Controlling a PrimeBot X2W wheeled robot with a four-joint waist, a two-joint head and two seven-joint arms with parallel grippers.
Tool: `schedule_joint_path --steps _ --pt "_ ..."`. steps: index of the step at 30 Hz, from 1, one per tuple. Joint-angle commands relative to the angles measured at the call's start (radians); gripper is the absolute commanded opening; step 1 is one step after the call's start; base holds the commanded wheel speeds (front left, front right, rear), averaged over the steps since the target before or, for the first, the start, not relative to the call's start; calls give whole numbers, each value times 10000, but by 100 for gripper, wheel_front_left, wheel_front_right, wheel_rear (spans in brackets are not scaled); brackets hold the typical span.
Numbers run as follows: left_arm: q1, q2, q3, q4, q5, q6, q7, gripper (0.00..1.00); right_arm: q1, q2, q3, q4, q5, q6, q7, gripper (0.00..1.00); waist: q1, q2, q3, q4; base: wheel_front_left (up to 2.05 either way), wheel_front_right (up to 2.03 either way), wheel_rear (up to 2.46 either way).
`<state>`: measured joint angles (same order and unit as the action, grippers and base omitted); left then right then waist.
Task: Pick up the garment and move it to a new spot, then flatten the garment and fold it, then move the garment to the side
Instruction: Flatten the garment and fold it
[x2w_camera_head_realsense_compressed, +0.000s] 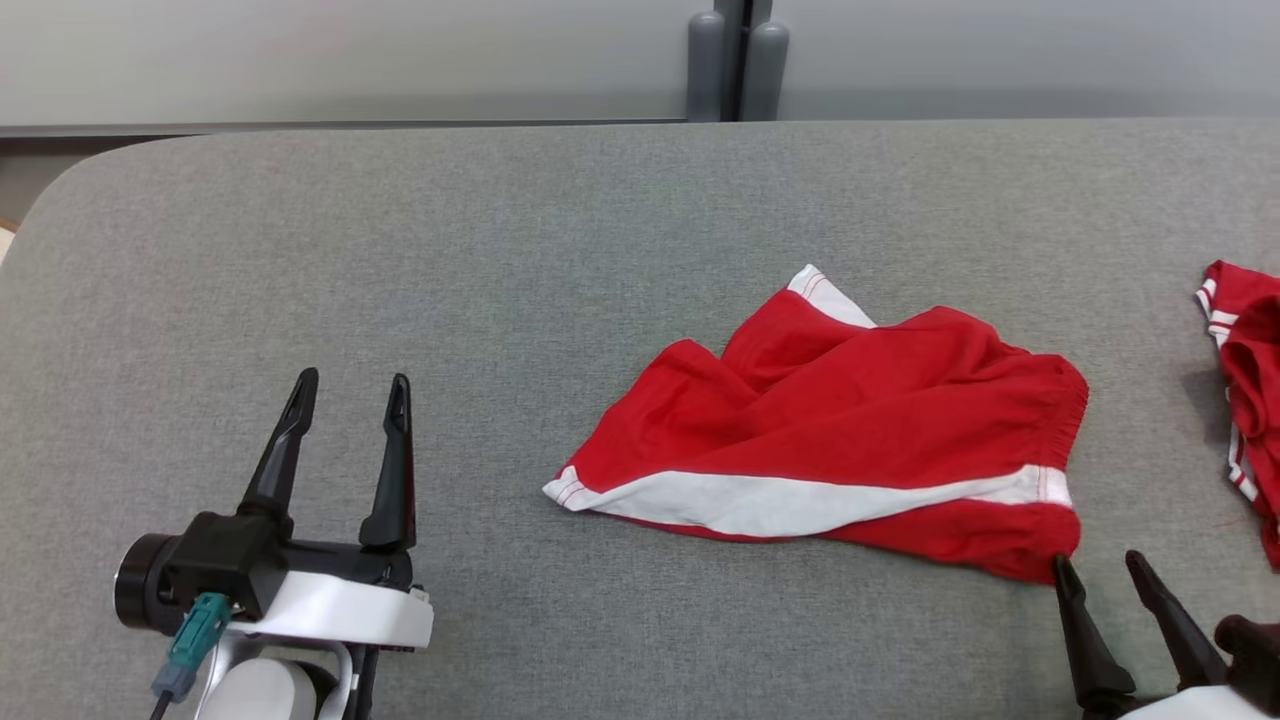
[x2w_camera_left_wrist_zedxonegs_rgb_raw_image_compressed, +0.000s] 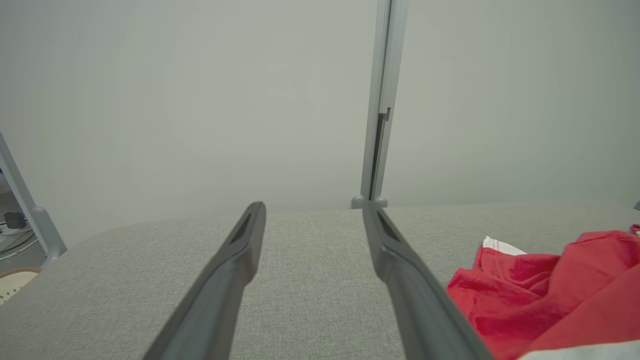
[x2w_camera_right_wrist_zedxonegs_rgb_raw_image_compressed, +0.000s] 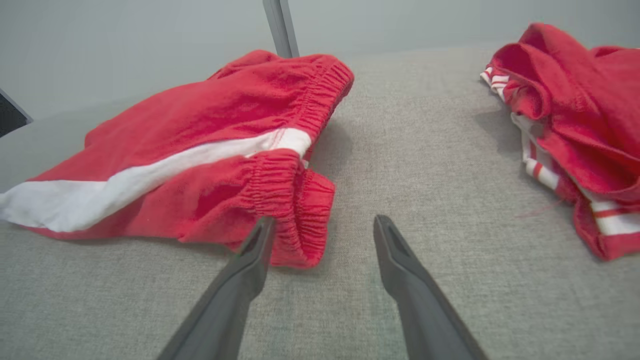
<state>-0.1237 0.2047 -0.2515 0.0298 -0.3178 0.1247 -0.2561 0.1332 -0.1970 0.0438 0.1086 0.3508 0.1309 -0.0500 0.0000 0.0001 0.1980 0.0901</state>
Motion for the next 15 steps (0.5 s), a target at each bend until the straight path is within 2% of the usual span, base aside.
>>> schedule_joint_path --steps 1,8,15 --pt "110 59 65 -13 -53 65 -38 100 91 -42 -33 -75 -62 -2 -70 100 0 -1 -52 -64 0 0 0" --pt "466 179 241 -65 -119 272 -13 100 359 -47 -587 -1649 -502 -4 -255 100 0 -1 -476 -302 0 0 0" --pt "861 277 84 -162 3 371 225 100 124 -12 -877 -2953 -1033 -4 319 100 0 -1 -1121 -311 0 0 0"
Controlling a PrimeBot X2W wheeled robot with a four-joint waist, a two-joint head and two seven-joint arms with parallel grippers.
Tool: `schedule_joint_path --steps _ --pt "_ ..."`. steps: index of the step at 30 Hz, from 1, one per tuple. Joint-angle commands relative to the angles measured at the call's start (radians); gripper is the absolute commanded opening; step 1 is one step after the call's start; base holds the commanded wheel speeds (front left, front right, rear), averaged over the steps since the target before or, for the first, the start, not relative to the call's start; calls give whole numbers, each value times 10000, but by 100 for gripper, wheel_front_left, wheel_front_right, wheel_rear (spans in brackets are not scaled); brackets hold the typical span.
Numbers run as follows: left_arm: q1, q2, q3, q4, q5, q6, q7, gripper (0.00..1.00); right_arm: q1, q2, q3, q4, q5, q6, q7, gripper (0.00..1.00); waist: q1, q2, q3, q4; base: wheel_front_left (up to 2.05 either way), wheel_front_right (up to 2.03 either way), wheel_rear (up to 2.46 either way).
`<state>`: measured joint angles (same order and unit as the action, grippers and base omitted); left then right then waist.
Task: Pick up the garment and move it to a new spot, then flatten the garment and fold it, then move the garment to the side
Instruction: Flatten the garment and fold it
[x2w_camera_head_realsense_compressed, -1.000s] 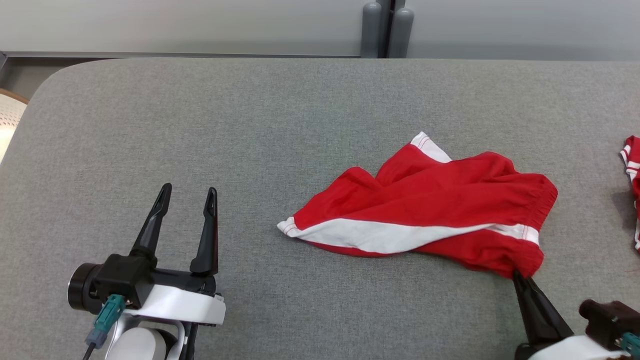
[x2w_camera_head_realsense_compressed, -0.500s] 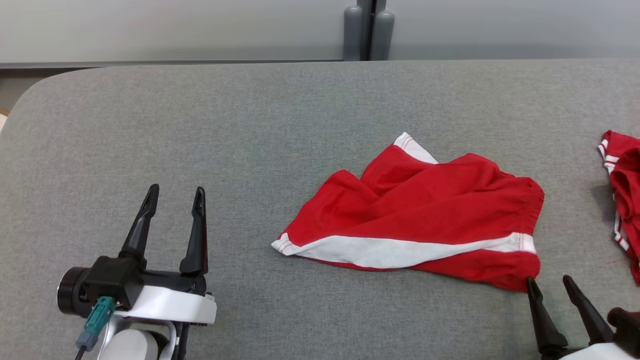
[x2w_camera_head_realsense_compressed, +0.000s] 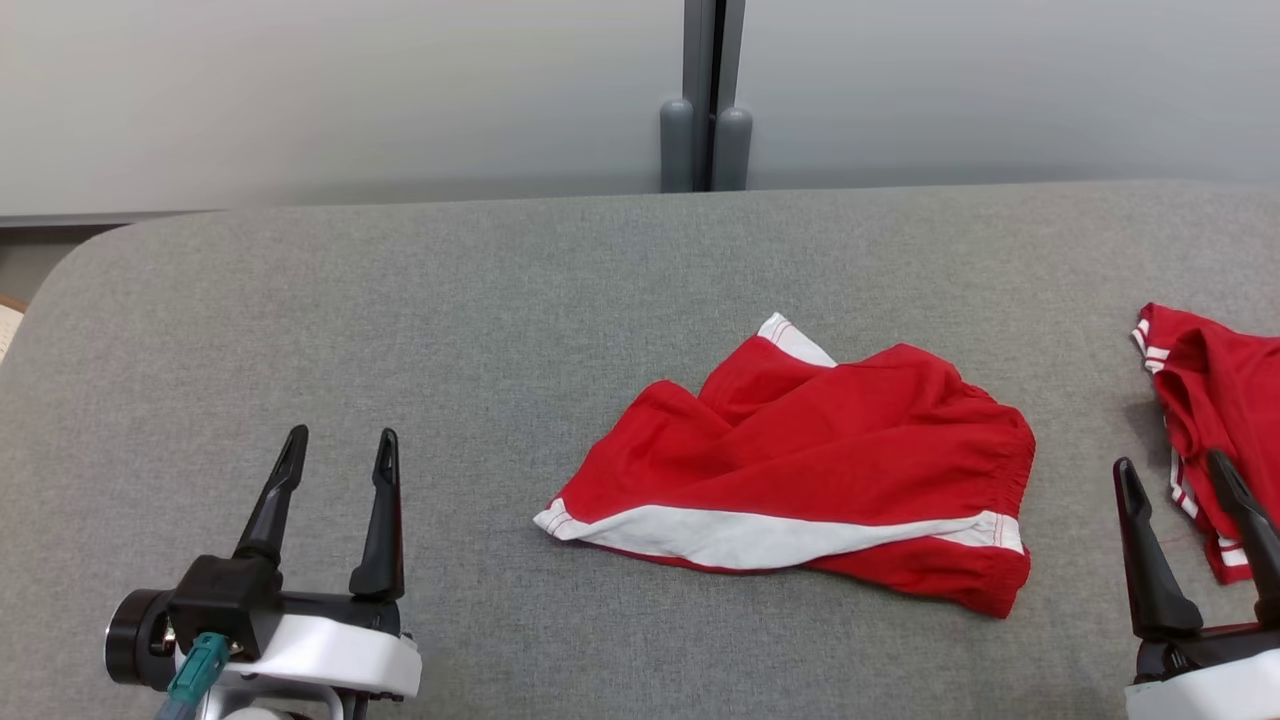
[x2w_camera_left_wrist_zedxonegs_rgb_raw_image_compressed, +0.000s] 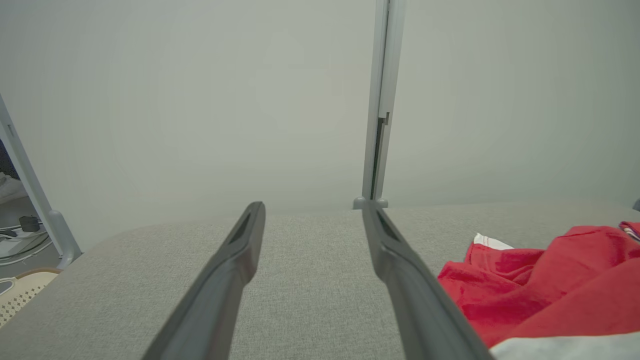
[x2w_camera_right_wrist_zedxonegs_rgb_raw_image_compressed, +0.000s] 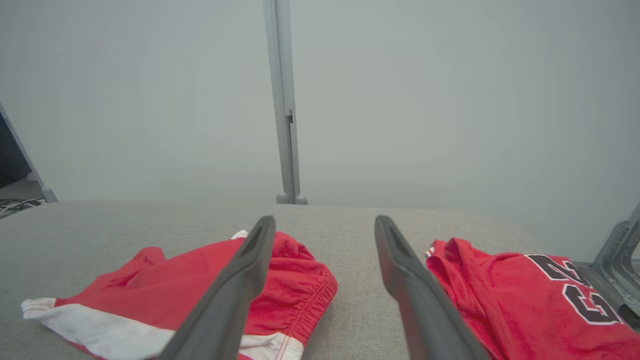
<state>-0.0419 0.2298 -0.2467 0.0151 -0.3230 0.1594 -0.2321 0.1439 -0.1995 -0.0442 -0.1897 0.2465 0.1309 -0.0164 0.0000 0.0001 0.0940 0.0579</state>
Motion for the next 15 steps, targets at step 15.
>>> schedule_joint_path --steps 15 --pt "-145 130 -640 -132 139 -169 831 100 313 261 -33 -454 -21 -4 451 100 0 -1 -127 107 0 0 0"
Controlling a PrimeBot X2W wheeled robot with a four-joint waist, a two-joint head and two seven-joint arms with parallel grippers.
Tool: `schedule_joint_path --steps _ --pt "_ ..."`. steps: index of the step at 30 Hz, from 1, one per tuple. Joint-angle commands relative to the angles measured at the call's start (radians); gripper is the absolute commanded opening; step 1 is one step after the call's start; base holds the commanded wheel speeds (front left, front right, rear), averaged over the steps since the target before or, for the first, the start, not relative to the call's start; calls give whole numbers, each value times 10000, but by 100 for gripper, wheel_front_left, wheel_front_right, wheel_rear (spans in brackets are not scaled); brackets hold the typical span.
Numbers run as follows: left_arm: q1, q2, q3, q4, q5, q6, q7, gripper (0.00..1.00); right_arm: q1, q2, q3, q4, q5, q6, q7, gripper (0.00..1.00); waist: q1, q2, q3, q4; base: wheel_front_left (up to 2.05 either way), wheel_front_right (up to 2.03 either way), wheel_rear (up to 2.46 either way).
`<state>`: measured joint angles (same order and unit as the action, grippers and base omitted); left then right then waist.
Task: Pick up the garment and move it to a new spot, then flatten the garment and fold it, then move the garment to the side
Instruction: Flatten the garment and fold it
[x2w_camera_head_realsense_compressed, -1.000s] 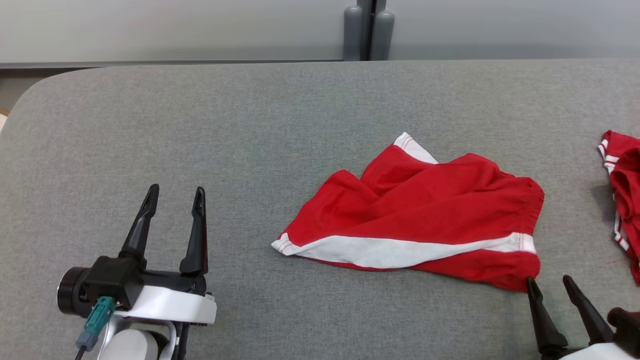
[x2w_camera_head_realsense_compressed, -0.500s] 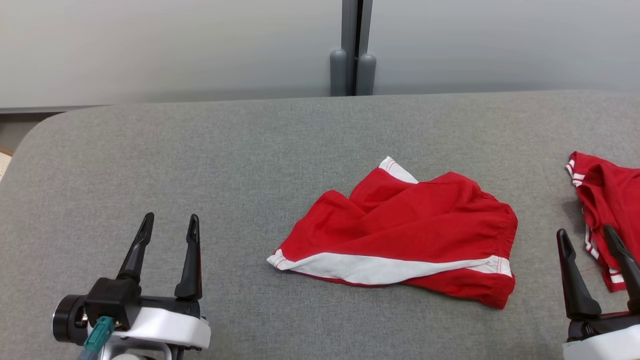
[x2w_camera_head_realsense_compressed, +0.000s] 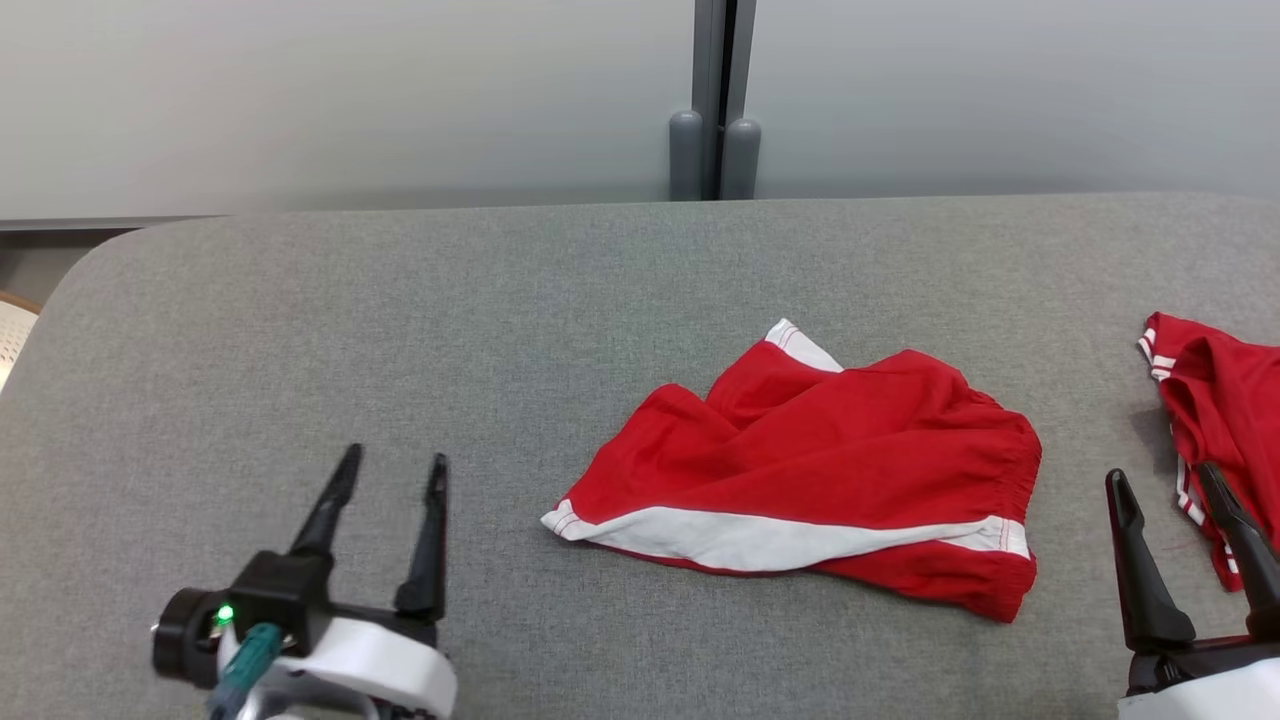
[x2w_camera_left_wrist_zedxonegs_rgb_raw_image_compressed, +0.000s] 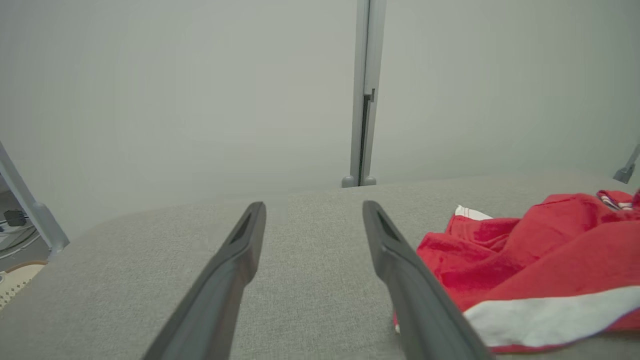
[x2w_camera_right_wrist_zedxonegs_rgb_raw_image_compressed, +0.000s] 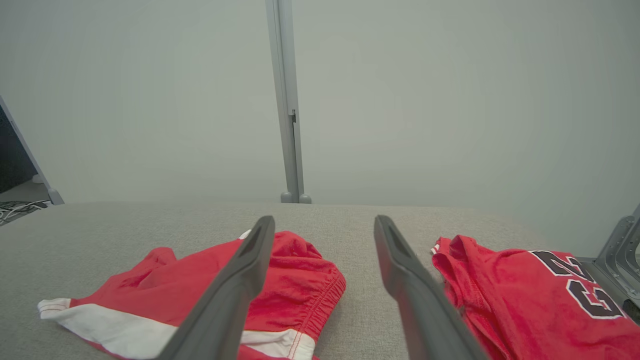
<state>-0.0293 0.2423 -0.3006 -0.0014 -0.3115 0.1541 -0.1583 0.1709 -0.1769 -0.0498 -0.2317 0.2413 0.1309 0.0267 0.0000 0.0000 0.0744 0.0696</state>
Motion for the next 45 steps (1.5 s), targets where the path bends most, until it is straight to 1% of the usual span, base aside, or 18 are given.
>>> schedule_joint_path --steps 1,5,9,12,13,18,19,20,21,26,28,32,35,39,42,43,44,45 --pt "-423 -46 -255 111 -7 -236 255 100 -2 42 39 -48 29 -4 36 100 0 0 131 -27 0 0 0" --pt "-1092 -265 -1040 852 12 -788 1146 100 -211 12 161 18 50 -4 71 100 0 0 411 -177 0 0 0" --pt "-1730 -666 -1493 1963 -217 -1161 1810 100 -366 33 219 52 88 -4 75 100 0 0 747 -412 0 0 0" --pt "-2096 -933 -1506 2994 -464 -1241 2165 100 -466 62 291 129 152 -4 40 100 0 0 941 -581 0 0 0" --pt "-2096 -933 -1506 2994 -464 -1241 2165 100 -466 62 291 129 152 -4 40 100 0 0 941 -581 0 0 0" --pt "-2402 -1125 -1365 4170 -852 -1205 2607 100 -503 90 235 395 311 -4 -91 100 0 0 1161 -762 0 0 0" --pt "-2443 -1151 -1362 4313 -918 -1248 2668 88 -501 81 201 462 339 -4 -101 100 0 0 1185 -771 0 0 0" --pt "-2499 -1159 -1339 4407 -961 -1259 2676 39 -510 60 189 507 364 -4 -134 100 0 0 1208 -785 0 0 0" --pt "-2553 -1159 -1323 4488 -999 -1273 2687 0 -516 64 165 582 421 -4 -130 100 0 0 1237 -794 0 0 0" --pt "-2728 -1162 -1335 4736 -1114 -1344 2730 0 -508 -88 163 1150 658 -4 95 100 0 0 1393 -795 0 0 0" --pt "-2777 -1164 -1363 4765 -1086 -1345 2678 0 -516 -299 259 1492 765 -4 210 100 0 0 1488 -744 0 0 0" --pt "-2989 -1192 -1425 4803 -1047 -1399 2574 0 -1053 -653 988 2072 1229 -2 252 100 0 0 1751 -604 0 0 0" --pt "-3105 -1208 -1452 4862 -1028 -1394 2482 0 -1524 -874 1718 2476 1609 -2 430 100 0 0 1894 -513 0 0 0" --pt "-3195 -1277 -1526 4994 -1068 -1412 2359 0 -1899 -1162 2290 2881 2013 -4 751 100 0 0 1958 -346 0 0 0" --pt "-3217 -1307 -1529 5086 -1118 -1411 2241 0 -1940 -1321 2578 2950 2322 -2 933 100 0 0 1965 -295 0 0 0" --pt "-3214 -1317 -1531 5113 -1136 -1404 2199 0 -1944 -1399 2703 2900 2390 -4 938 85 0 0 1960 -291 0 0 0" --pt "-3217 -1325 -1536 5138 -1155 -1399 2180 0 -1944 -1461 2799 2850 2473 -4 973 49 0 0 1960 -291 0 0 0" --pt "-3228 -1332 -1542 5158 -1169 -1399 2153 0 -1951 -1553 2907 2785 2481 -4 978 37 0 0 1965 -289 0 0 0"
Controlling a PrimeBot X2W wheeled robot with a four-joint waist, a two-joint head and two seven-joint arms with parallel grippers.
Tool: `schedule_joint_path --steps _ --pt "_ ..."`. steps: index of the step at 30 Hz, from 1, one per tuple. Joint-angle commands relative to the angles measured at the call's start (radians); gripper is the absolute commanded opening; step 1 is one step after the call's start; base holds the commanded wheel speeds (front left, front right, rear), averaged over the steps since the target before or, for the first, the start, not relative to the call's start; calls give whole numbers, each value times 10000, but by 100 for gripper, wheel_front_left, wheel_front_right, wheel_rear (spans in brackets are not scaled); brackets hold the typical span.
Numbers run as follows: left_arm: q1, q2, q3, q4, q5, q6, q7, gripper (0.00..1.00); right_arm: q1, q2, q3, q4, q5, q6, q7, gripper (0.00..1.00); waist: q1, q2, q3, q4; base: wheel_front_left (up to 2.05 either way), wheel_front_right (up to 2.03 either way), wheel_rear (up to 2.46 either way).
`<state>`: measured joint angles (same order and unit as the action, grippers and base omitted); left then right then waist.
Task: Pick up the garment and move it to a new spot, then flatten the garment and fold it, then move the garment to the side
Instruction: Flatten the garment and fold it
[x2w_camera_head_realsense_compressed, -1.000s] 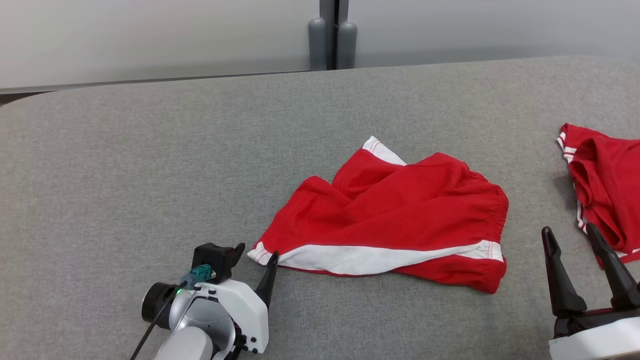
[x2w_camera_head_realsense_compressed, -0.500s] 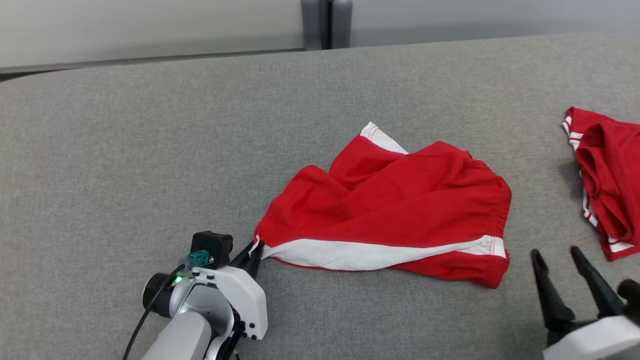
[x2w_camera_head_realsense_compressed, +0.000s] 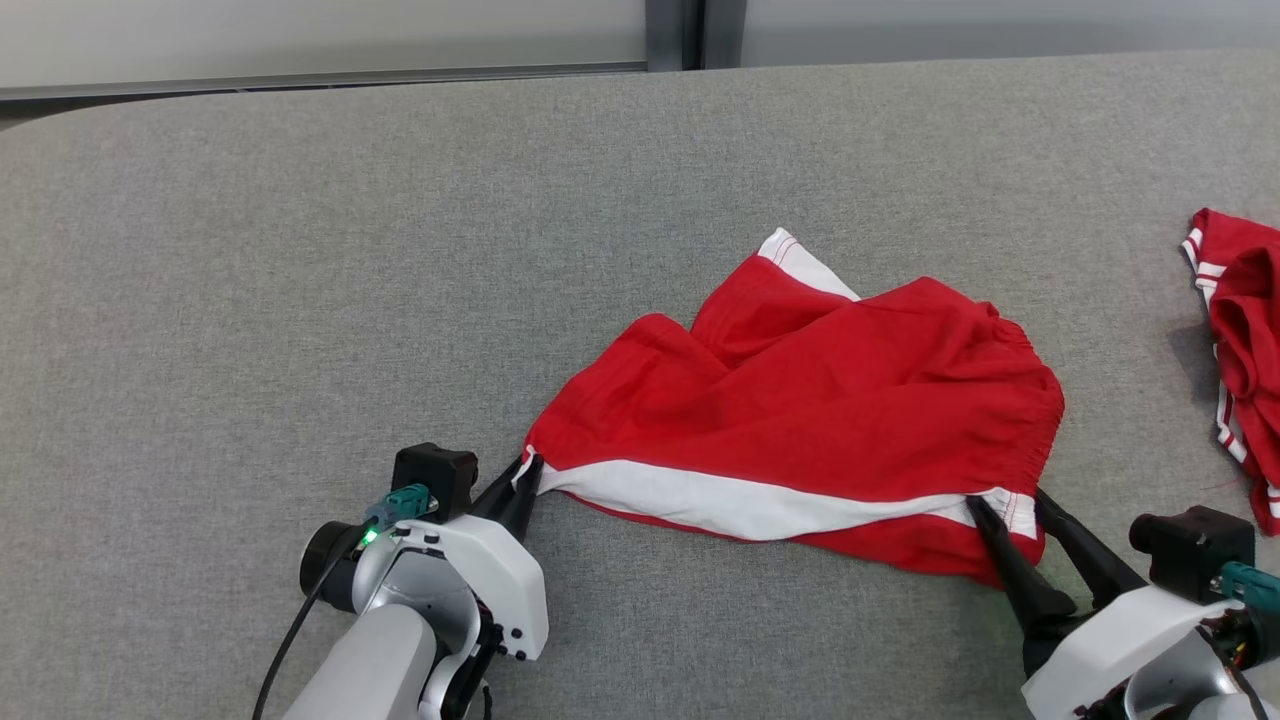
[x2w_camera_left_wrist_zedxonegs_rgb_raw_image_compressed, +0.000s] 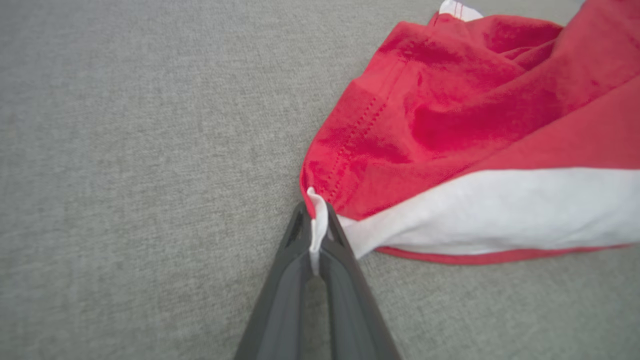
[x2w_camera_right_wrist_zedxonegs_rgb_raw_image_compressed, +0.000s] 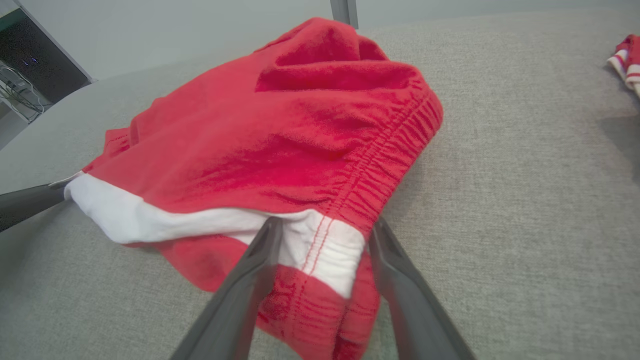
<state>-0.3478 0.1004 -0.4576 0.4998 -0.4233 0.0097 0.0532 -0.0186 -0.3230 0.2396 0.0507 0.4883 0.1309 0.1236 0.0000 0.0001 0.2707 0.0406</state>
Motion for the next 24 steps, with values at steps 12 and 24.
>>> schedule_joint_path --steps 12,24 --pt "-381 292 404 -1070 108 306 -1507 0 -350 -594 -256 -1396 -496 -4 -759 0 0 -1 -346 -122 0 0 0" --pt "-1300 887 931 -5284 612 776 -1991 0 -1729 -797 -1407 -3058 -785 -6 -340 0 0 -1 -1743 -145 0 0 0"
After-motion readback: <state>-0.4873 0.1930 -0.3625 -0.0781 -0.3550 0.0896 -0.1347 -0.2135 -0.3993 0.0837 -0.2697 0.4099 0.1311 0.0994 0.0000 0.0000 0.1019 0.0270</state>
